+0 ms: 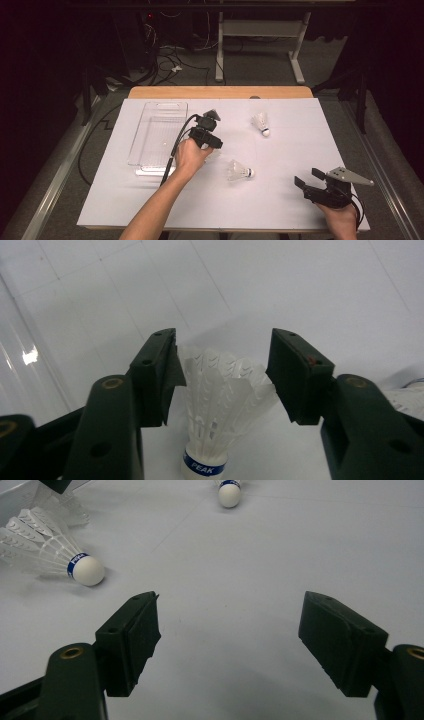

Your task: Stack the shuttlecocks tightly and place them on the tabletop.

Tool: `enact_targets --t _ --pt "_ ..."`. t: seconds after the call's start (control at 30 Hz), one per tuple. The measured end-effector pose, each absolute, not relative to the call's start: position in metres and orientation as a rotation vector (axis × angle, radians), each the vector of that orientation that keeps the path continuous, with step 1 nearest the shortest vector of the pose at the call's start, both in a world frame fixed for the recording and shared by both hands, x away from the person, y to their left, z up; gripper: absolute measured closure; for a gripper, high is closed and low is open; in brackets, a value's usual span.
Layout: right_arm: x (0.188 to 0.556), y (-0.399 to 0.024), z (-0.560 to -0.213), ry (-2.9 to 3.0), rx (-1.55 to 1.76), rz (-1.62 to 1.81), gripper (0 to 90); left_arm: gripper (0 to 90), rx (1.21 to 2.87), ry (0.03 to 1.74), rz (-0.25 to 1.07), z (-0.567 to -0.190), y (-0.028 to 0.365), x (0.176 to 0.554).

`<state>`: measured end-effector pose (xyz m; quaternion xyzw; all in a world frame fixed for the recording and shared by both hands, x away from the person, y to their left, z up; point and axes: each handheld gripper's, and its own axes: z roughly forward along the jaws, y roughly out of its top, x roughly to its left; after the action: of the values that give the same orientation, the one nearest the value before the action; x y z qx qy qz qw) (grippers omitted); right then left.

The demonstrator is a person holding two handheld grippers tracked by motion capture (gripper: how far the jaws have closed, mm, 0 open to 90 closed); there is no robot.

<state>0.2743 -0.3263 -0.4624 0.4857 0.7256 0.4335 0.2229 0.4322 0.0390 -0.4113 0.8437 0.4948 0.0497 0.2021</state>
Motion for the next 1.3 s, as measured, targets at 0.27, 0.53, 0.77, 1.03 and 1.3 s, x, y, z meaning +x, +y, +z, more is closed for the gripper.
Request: enact_targets --t 0.27,0.53,0.77,1.03,1.3 --pt "0.2749 -0.3254 -0.4632 2.018 1.339 1.192 24.5 56.6 2.367 1.365 0.105 -0.4119 0.0397 0.4327" --pt "0.2751 -0.3243 -0.4635 2.03 1.331 1.188 24.5 65.8 2.383 1.355 0.09 -0.4123 0.0387 0.4319" --pt "0.2758 -0.3228 -0.4644 2.052 1.326 1.178 24.5 74.5 2.414 1.323 0.068 -0.4137 0.0382 0.4324" --pt "0.2764 -0.3218 -0.4653 2.068 1.329 1.17 24.5 82.8 2.438 1.303 0.065 -0.4133 0.0377 0.4315" --pt "0.277 -0.3209 -0.466 2.082 1.327 1.165 24.5 86.9 2.463 1.268 0.073 -0.4123 0.0388 0.4305"
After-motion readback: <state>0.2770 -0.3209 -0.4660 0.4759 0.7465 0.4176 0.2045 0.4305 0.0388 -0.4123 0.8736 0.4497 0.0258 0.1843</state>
